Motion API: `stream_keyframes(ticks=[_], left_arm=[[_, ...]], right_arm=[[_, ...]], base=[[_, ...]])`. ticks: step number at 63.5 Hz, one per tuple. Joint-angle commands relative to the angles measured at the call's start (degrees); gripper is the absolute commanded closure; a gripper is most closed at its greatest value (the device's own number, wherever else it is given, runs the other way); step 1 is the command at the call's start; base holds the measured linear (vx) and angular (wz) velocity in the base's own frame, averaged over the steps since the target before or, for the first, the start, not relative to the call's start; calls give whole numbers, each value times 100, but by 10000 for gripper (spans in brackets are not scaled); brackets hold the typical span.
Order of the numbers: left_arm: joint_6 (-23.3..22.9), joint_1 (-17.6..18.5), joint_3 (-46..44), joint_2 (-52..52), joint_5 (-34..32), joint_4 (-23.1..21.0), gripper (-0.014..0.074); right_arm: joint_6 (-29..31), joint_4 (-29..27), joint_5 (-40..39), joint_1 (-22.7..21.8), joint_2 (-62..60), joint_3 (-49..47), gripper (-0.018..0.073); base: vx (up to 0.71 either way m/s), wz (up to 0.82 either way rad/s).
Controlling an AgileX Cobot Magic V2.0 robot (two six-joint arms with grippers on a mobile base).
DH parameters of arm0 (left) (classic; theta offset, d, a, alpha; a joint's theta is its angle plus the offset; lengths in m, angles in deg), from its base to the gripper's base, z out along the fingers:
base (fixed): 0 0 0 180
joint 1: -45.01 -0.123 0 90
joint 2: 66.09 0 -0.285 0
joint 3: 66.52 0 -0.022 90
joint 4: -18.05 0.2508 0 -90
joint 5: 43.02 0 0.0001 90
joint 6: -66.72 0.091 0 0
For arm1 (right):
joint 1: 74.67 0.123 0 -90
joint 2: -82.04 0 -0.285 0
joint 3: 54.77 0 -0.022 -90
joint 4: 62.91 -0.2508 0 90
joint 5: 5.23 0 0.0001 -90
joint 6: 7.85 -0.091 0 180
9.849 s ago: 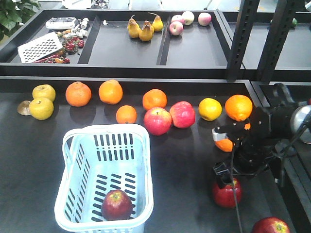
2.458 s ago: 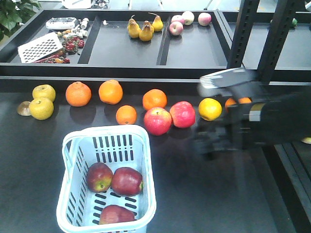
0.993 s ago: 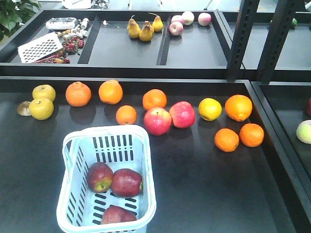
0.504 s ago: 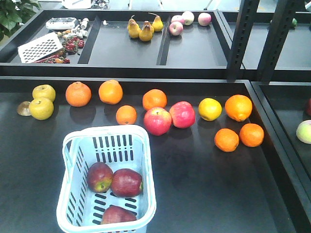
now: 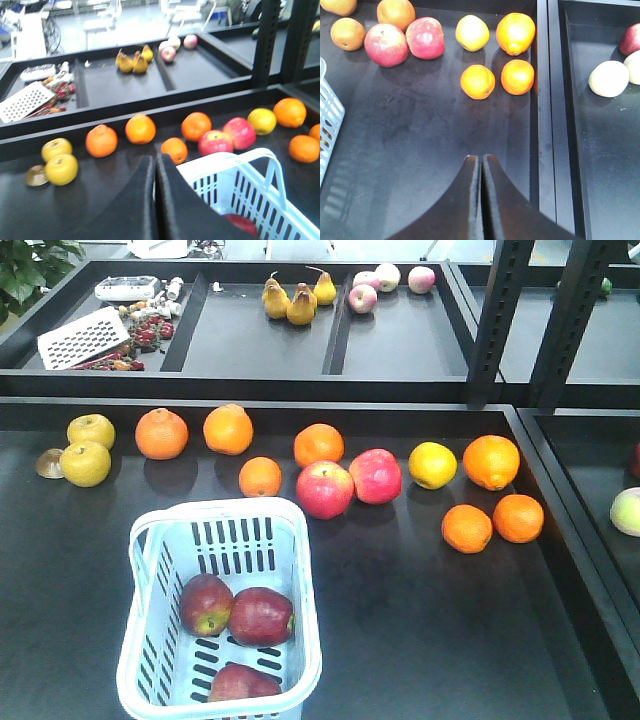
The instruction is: Pick three apples into basket with both arms
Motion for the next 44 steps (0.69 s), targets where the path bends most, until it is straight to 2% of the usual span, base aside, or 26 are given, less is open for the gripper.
stream_keyframes(ticks=[1, 9, 15, 24, 32, 40, 44], left_arm=[[-62, -276, 620, -409, -1288, -216, 603], [-52, -776, 1646, -1064, -1959, -458, 603], [-38, -1165, 2138, -1537, -2119, -716, 603], [-22, -1609, 2791, -2204, -2280, -760, 603], [-22, -1730, 3265, -2637, -2481, -857, 603], [-22, -1730, 3720, -2611, -3216, -868, 603], [-22, -1730, 3705, -2611, -3187, -859, 603]], right_arm=[[-1, 0, -327, -22, -18, -142, 568], [-1, 0, -325, -22, -18, -142, 568], [-1, 0, -325, -22, -18, -142, 568], [-1, 0, -325, -22, -18, -142, 568], [-1, 0, -325, -22, -18, -142, 568], [-1, 0, -311, -22, -18, -142, 568], [-1, 0, -311, -22, -18, -142, 568]], base=[[0, 0], [0, 0], [0, 0], [0, 0], [0, 0], [0, 0], [0, 0]])
